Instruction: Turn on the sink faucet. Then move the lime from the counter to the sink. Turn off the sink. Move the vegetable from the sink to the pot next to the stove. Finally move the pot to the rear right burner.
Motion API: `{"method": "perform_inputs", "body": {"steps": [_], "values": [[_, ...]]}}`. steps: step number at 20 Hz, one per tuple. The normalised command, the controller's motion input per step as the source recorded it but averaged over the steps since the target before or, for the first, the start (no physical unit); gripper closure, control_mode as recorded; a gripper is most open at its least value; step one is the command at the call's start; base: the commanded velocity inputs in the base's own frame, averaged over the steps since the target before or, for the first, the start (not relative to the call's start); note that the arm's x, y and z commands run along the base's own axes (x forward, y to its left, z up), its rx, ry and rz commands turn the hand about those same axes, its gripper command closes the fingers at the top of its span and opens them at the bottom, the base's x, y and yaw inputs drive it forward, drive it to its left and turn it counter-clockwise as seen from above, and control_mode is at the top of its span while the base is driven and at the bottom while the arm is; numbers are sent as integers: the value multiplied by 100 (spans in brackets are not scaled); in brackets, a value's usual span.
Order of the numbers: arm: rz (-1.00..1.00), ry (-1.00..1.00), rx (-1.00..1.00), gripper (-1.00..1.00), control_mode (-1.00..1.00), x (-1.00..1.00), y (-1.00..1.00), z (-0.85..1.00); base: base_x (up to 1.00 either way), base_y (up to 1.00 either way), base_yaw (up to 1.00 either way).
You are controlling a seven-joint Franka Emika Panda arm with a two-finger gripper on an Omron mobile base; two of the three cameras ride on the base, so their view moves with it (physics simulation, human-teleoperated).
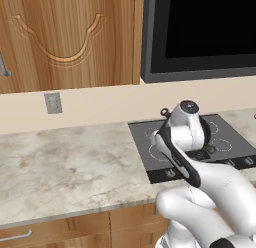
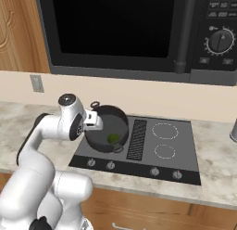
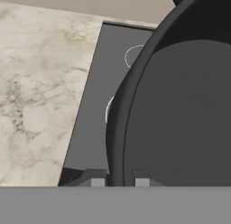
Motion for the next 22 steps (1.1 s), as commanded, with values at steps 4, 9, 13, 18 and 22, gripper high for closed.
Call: {"method": "perform_inputs", "body": {"steps": [4,9,13,18,22], "values": [[-8,7,-5,100,-100,40,-49,0,0,0,0],[-1,10,-3,100,-100,31,-57,0,0,0,0],[0,9,0,100,-100,16,-55,-1,0,0,0],[9,2,0,100,-100,3,-43,-9,0,0,0],[15,0,-1,100,-100,0,-40,-1,0,0,0]]}}
